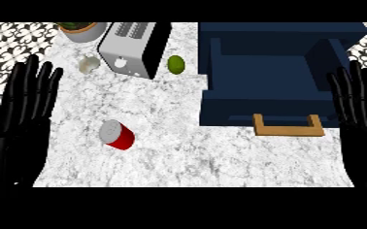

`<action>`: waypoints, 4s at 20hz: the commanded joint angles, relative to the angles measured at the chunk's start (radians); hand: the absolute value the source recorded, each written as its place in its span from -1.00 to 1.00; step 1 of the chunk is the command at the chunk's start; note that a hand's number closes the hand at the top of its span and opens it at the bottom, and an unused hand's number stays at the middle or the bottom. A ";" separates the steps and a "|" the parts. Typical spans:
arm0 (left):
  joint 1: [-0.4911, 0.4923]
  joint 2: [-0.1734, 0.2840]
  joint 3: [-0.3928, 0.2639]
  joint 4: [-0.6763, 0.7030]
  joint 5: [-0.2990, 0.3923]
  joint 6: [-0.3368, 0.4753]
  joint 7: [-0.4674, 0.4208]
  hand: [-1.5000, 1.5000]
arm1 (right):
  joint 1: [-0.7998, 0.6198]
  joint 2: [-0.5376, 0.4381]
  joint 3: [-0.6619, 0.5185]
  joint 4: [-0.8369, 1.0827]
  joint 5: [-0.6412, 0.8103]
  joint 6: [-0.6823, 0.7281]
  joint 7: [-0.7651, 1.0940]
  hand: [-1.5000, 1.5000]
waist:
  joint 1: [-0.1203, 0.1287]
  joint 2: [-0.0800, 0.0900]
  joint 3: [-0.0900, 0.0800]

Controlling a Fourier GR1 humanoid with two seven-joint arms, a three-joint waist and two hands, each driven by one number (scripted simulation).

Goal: Pick up the can, place it into the drawer and close the drawer

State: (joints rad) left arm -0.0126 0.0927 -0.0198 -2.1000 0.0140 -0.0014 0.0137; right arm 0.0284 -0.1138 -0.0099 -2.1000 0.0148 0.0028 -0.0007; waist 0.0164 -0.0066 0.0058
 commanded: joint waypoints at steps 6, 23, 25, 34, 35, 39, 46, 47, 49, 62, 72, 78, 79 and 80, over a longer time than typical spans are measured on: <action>-0.019 0.156 -0.088 0.014 0.423 -0.465 -0.052 -1.00 | -0.021 0.031 0.047 0.000 -0.045 0.023 0.015 -1.00 | -0.031 0.007 -0.011; 0.107 0.567 0.296 0.192 0.857 -0.760 0.200 -1.00 | 0.286 -0.004 -0.252 -0.029 -0.208 0.082 0.079 -1.00 | -0.020 0.005 -0.005; 0.071 0.580 0.312 0.311 0.848 -0.843 0.187 -1.00 | 0.250 -0.031 -0.245 -0.121 -0.213 0.067 0.212 -1.00 | -0.022 0.006 -0.006; 0.075 0.576 0.245 0.309 1.014 -0.696 0.338 -1.00 | 0.340 -0.051 -0.361 -0.120 -0.323 0.172 0.159 -1.00 | -0.029 0.006 -0.005; 0.043 0.603 0.242 0.380 1.062 -0.717 0.354 -1.00 | 0.364 -0.026 -0.367 -0.026 -0.329 0.226 0.037 -1.00 | -0.033 0.007 -0.005; -0.006 0.597 0.200 0.330 1.102 -0.629 0.433 -1.00 | 0.389 -0.003 -0.376 -0.091 -0.333 0.220 0.095 -1.00 | -0.029 0.006 -0.005; -0.050 0.526 0.173 0.349 1.076 -0.583 0.499 -1.00 | 0.402 -0.013 -0.467 -0.063 -0.391 0.302 0.066 -1.00 | -0.028 0.006 -0.006; -0.006 0.461 0.148 0.308 0.988 -0.599 0.466 -1.00 | 0.406 -0.038 -0.489 -0.104 -0.429 0.308 0.110 -1.00 | -0.025 0.006 -0.006; -0.002 0.449 0.180 0.371 0.981 -0.647 0.457 -1.00 | 0.434 -0.002 -0.508 -0.097 -0.430 0.324 0.085 -1.00 | -0.024 0.005 -0.006; -0.095 0.228 0.091 0.486 0.600 -0.630 0.361 -1.00 | 0.407 0.024 -0.564 -0.055 -0.426 0.411 0.077 -1.00 | -0.024 0.006 -0.006; -0.101 0.198 0.181 0.749 0.369 -0.739 0.095 -1.00 | 0.405 0.038 -0.610 -0.091 -0.455 0.434 0.143 -1.00 | -0.025 0.007 -0.006; -0.111 0.208 0.194 0.925 0.213 -0.785 -0.108 -1.00 | 0.458 0.059 -0.669 -0.125 -0.511 0.492 0.143 -1.00 | -0.028 0.006 -0.006; -0.138 0.207 0.196 0.980 0.161 -0.760 -0.142 -1.00 | 0.406 0.064 -0.642 -0.086 -0.456 0.480 0.131 -1.00 | -0.026 0.007 -0.006; -0.141 0.185 0.183 1.017 0.112 -0.742 -0.203 -1.00 | 0.383 0.069 -0.627 -0.061 -0.411 0.473 0.124 -1.00 | -0.025 0.008 -0.007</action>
State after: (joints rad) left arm -0.1174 0.2840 0.1591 -1.2063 0.2274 -0.7539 -0.0690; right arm 0.4318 -0.0676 -0.6461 -2.1702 -0.4471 0.4719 0.1254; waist -0.0091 0.0005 -0.0008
